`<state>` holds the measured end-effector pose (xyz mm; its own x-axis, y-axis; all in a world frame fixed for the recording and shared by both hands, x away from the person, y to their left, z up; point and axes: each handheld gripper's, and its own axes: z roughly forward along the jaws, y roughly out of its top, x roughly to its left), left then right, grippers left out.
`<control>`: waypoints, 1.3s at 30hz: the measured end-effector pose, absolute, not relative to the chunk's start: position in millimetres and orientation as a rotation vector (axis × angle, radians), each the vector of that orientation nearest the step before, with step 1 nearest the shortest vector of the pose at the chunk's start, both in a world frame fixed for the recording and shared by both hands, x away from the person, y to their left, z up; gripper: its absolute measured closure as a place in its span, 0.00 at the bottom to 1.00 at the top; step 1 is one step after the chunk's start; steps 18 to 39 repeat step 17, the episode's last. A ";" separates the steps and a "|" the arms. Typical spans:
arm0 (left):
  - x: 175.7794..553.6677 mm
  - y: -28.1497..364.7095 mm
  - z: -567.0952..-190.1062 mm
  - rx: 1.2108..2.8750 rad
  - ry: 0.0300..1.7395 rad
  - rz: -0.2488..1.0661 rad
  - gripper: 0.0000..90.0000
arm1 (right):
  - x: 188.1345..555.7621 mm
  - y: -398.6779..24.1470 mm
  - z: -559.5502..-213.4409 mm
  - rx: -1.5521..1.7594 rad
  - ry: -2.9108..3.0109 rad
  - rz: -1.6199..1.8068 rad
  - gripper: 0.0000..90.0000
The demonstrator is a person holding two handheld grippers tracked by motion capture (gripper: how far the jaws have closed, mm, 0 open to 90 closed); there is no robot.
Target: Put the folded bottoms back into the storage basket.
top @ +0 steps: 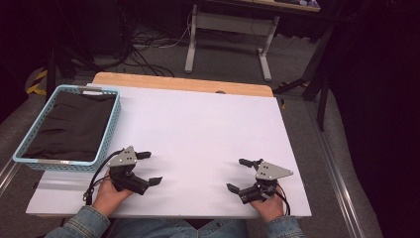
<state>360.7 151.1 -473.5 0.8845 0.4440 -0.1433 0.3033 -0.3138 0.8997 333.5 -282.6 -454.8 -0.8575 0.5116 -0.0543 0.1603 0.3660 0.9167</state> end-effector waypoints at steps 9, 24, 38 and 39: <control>361.0 150.3 -473.6 1.929 0.559 0.162 0.02 | 333.1 -282.8 -454.6 0.588 2.303 1.495 0.06; 361.9 152.0 -473.5 1.920 0.585 0.152 0.02 | 332.9 -282.9 -454.4 0.592 2.301 1.492 0.06; 361.9 152.0 -473.5 1.920 0.585 0.152 0.02 | 332.9 -282.9 -454.4 0.592 2.301 1.492 0.06; 361.9 152.0 -473.5 1.920 0.585 0.152 0.02 | 332.9 -282.9 -454.4 0.592 2.301 1.492 0.06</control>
